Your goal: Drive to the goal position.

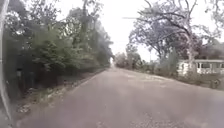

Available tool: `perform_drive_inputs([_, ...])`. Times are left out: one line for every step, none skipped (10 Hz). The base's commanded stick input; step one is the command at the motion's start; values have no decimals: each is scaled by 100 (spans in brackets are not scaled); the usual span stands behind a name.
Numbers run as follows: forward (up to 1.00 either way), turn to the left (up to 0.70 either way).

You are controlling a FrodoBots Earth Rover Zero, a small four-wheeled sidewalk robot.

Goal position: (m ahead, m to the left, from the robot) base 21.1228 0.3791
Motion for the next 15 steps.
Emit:
perform_drive_inputs([70,0])
perform_drive_inputs([70,0])
perform_drive_inputs([70,0])
perform_drive_inputs([70,0])
perform_drive_inputs([70,0])
perform_drive_inputs([70,0])
perform_drive_inputs([70,0])
perform_drive_inputs([70,0])
perform_drive_inputs([70,0])
perform_drive_inputs([70,0])
perform_drive_inputs([70,0])
perform_drive_inputs([70,0])
perform_drive_inputs([70,0])
perform_drive_inputs([70,0])
perform_drive_inputs([70,0])
